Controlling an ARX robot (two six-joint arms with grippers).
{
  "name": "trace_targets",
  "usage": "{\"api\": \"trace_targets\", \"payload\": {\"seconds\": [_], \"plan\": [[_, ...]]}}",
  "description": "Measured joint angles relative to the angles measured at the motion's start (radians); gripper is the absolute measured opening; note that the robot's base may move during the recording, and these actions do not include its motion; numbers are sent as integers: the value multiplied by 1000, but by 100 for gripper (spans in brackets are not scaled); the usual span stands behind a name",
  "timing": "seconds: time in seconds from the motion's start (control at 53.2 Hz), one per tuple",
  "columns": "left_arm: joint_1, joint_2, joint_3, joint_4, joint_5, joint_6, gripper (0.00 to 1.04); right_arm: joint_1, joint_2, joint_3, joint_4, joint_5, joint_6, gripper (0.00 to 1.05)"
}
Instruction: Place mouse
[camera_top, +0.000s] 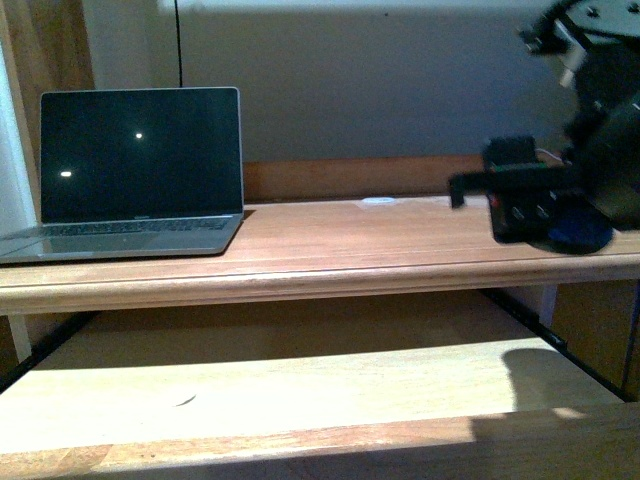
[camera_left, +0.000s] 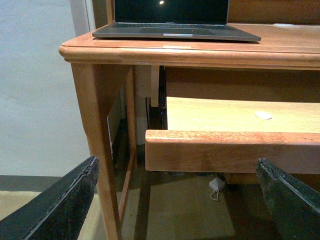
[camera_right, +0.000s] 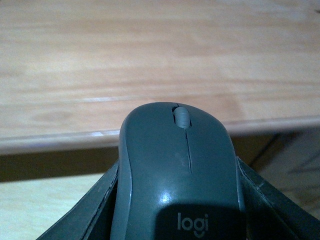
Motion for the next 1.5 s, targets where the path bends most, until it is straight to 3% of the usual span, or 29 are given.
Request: {"api": "trace_targets", "payload": {"seconds": [0.188,0.357,0.489,0.808,0.996,1.203,1.409,1.503], "plan": [[0,0,0,0,0,0,97,64,143,219,-45,4,22,57],[0,0,0,0,0,0,97,115,414,537,-127,55,31,57],[0,0,0,0,0,0,97,121,595,755,-200,98,31,57],[0,0,0,0,0,0,97,111,833,1072,-317,124,42,57],[0,0,0,0,0,0,97,127,885,1102,-330,130,64,57],[0,0,0,0,0,0,97,134,868,1051,-229,90,106,98],[0,0,0,0,0,0,97,83,634,747,48,-53,113,97],[0,0,0,0,0,0,97,16,423,531,201,-172,113,97]]}}
